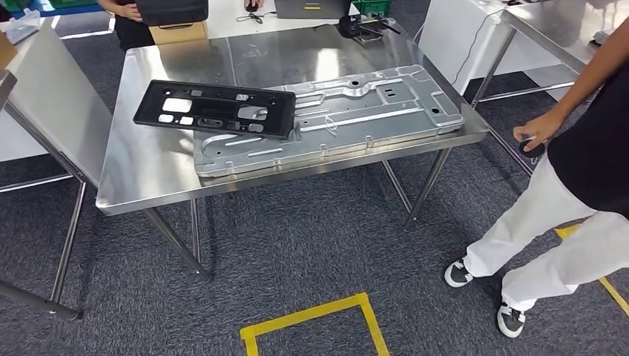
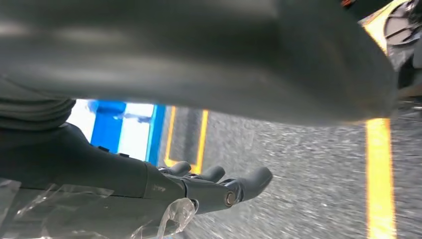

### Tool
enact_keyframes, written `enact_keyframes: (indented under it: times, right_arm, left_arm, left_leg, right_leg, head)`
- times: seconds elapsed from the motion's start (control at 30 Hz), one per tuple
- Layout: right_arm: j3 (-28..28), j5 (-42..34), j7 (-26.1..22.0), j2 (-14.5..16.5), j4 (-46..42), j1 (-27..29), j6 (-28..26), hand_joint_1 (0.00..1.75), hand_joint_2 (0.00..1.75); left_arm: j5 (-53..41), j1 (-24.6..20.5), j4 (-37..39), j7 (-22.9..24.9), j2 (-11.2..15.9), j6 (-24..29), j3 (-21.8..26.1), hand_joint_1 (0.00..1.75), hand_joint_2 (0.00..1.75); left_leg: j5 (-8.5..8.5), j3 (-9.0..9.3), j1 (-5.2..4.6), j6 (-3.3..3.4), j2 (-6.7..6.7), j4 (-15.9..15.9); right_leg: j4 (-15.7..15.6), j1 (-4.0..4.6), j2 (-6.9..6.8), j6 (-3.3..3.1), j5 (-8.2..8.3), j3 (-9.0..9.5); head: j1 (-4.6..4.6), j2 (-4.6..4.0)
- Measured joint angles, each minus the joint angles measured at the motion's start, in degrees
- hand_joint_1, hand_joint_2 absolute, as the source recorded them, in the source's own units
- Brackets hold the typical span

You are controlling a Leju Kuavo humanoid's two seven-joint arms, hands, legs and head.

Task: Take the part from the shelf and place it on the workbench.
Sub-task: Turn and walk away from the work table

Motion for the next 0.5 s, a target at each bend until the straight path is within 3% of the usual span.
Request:
enact_keyframes:
  times: [0.03, 0.1, 0.17, 0.23, 0.27, 0.33, 0.37, 0.4, 0.43, 0.5]
  right_arm:
    - [-0.11, -0.01, 0.09, 0.02, 0.13, -0.09, -0.25, 0.0, 0.0]
    - [-0.27, -0.03, 0.0, 0.14, 0.31, -0.27, -0.76, 0.0, 0.0]
    - [-0.33, -0.11, -0.81, 0.28, 0.45, -0.27, -0.65, 0.0, 0.87]
    - [-0.43, -0.46, -2.59, 0.38, 0.63, -0.21, -0.29, 0.0, 1.75]
    - [-0.57, -0.79, -3.74, 0.42, 0.7, -0.23, -0.23, 0.0, 1.75]
    - [-0.98, -1.61, -6.11, 0.51, 0.79, -0.28, 0.15, 0.0, 1.75]
    - [-1.16, -2.05, -7.11, 0.54, 0.8, -0.29, 0.56, 0.0, 1.75]
    - [-1.31, -2.51, -7.86, 0.56, 0.84, -0.26, 1.13, 0.0, 1.75]
    - [-1.46, -2.99, -8.37, 0.56, 0.9, -0.22, 1.74, 0.0, 1.31]
    - [-1.79, -3.7, -8.85, 0.57, 1.03, -0.18, 2.6, 0.0, 0.44]
  left_arm:
    - [0.09, -0.03, 0.0, -0.02, 0.01, 0.0, 0.0, 0.0, 0.0]
    - [0.23, -0.04, 0.0, -0.05, 0.02, -0.02, 0.0, 0.0, 0.0]
    - [0.33, -0.07, 0.0, -0.08, 0.02, -0.07, 0.0, 0.0, 0.0]
    - [0.58, -0.15, 0.0, -0.14, 0.02, -0.09, 0.01, 0.0, 0.0]
    - [0.76, -0.13, 0.0, -0.18, 0.02, -0.1, 0.01, 0.0, 0.0]
    - [1.08, 0.08, 0.0, -0.22, 0.02, -0.21, 0.01, 0.0, 0.0]
    - [1.19, 0.2, 0.0, -0.21, 0.03, -0.3, 0.01, 0.0, 0.0]
    - [1.25, 0.26, 0.0, -0.19, 0.03, -0.39, 0.0, 0.0, 0.0]
    - [1.27, 0.29, 0.0, -0.15, 0.04, -0.48, 0.0, 0.0, 0.0]
    - [1.27, 0.26, 0.0, -0.02, 0.08, -0.58, 0.0, 0.0, 0.0]
  left_leg:
    - [-0.12, 0.03, -0.2, -0.21, 0.48, 0.15]
    - [-0.31, 0.01, -0.63, -0.69, 1.49, 0.38]
    - [-0.39, 0.02, -0.7, -1.21, 2.62, 0.45]
    - [-1.61, -0.43, -0.36, -1.95, 1.62, 1.8]
    - [-3.17, -1.39, -0.14, -2.34, 0.38, 4.11]
    - [-7.31, -4.82, 0.22, -2.93, -1.96, 11.94]
    - [-8.79, -6.57, 0.35, -3.11, -2.37, 15.86]
    - [-9.21, -7.58, 0.44, -3.21, -2.55, 18.07]
    - [-8.44, -7.49, 0.54, -3.24, -2.64, 17.94]
    - [-4.4, -4.35, 0.77, -3.12, -3.55, 11.16]
  right_leg:
    - [-4.23, 0.24, -1.49, -0.21, 1.3, 2.34]
    - [-8.58, 0.62, -3.35, -0.8, 2.29, 4.4]
    - [-8.91, 0.78, -2.43, -1.51, 2.45, 4.09]
    - [-9.07, 0.63, -1.3, -2.27, 2.86, 3.82]
    - [-9.15, 0.48, -0.76, -2.64, 3.1, 3.66]
    - [-9.14, 0.37, 0.47, -3.07, 3.41, 3.25]
    - [-9.13, 0.37, 1.17, -3.14, 3.53, 3.09]
    - [-9.11, 0.36, 1.89, -3.12, 3.63, 2.99]
    - [-9.1, 0.34, 2.62, -3.04, 3.72, 2.96]
    - [-9.08, 0.27, 4.04, -2.79, 3.88, 3.01]
  head:
    - [0.0, 0.0]
    - [-0.1, 0.0]
    - [-0.18, 0.0]
    - [-0.19, 0.0]
    - [-0.2, 0.0]
    - [-0.25, 0.0]
    - [-0.26, 0.0]
    - [-0.26, 0.0]
    - [-0.26, 0.0]
    - [-0.27, 0.0]
